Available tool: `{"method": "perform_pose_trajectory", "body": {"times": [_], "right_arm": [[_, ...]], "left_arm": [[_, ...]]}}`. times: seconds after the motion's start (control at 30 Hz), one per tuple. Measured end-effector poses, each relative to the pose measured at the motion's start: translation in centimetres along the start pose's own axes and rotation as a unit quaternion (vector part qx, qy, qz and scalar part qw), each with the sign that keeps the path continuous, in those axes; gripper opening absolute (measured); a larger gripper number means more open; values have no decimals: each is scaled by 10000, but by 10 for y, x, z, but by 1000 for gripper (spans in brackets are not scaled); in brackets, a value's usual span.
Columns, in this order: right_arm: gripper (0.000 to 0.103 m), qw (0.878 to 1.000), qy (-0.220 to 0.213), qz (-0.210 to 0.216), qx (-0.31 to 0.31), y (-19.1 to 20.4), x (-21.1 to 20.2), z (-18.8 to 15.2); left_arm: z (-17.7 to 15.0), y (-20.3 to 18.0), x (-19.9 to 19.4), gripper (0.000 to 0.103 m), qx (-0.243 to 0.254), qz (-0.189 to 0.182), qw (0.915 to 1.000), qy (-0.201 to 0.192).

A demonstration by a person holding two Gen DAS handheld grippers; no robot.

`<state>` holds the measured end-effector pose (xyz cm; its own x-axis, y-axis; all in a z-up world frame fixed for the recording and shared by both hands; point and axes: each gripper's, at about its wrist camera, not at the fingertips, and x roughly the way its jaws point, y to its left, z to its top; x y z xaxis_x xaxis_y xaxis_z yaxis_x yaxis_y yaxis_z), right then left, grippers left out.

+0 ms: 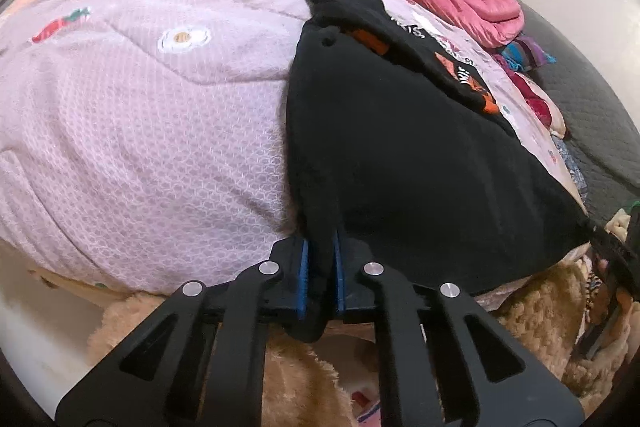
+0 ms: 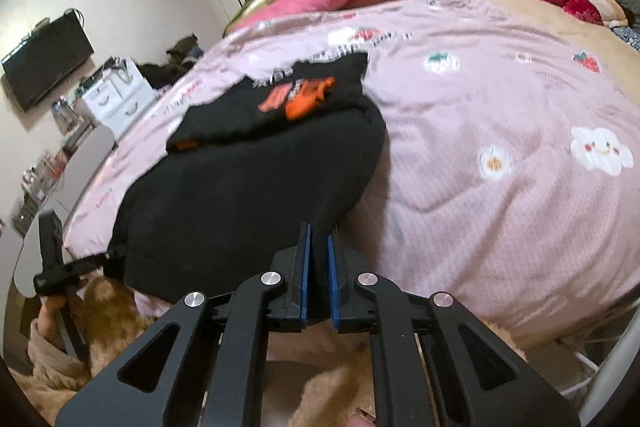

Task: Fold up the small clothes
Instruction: 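Lift the hem with both grippers and fold it over the socks toward the collar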

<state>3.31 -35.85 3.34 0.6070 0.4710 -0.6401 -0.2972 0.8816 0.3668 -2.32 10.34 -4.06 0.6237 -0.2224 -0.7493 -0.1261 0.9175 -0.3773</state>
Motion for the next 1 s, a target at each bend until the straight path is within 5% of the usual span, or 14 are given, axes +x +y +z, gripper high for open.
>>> {"method": "perform_pose_trajectory", "body": {"times": [0.4, 1.0], "right_arm": [[7, 9966, -726, 77, 384, -9, -18, 25], [7, 9886, -1322, 274, 667, -10, -11, 94]], "left_arm": [[32, -7, -43, 2, 84, -423, 9966, -709], [104, -24, -56, 2, 57, -698, 9866, -1475]]}}
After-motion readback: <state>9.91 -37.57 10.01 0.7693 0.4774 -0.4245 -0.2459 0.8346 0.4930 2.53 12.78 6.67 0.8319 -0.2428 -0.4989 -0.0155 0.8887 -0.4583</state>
